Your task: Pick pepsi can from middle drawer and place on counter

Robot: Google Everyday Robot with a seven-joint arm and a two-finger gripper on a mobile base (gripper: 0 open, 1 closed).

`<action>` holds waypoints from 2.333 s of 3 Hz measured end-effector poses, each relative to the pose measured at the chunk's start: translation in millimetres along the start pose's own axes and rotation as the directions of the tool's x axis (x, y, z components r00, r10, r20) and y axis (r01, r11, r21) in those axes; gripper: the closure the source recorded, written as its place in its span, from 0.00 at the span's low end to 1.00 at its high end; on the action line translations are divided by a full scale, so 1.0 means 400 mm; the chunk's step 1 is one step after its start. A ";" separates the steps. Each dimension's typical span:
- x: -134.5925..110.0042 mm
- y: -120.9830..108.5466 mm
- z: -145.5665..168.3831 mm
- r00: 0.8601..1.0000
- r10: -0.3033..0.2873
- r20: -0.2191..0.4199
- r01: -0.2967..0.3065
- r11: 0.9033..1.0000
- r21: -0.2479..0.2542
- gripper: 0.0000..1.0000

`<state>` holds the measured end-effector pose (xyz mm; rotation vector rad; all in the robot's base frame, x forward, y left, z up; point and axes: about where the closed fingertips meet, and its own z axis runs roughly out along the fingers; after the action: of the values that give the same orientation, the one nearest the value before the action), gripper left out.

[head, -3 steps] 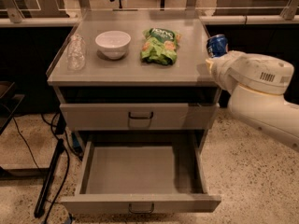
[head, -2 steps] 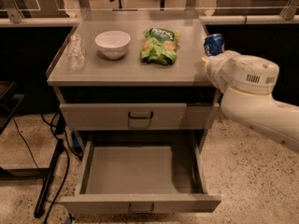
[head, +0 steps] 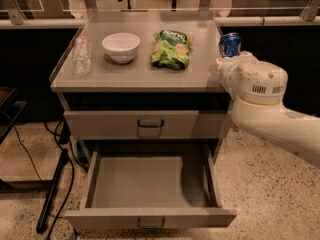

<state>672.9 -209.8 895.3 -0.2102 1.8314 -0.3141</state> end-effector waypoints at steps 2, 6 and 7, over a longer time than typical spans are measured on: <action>-0.057 -0.003 0.057 0.997 -0.033 0.077 0.023 0.992 0.121 1.00; -0.041 0.075 0.092 0.999 0.003 0.045 -0.008 0.994 0.107 1.00; -0.157 0.084 0.134 0.997 -0.023 0.067 0.021 0.999 0.026 1.00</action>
Offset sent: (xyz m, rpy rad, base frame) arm 0.0408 0.0021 0.0166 0.1717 -0.1872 -0.1665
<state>742.5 -164.4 928.0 -0.2207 1.7585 -0.3419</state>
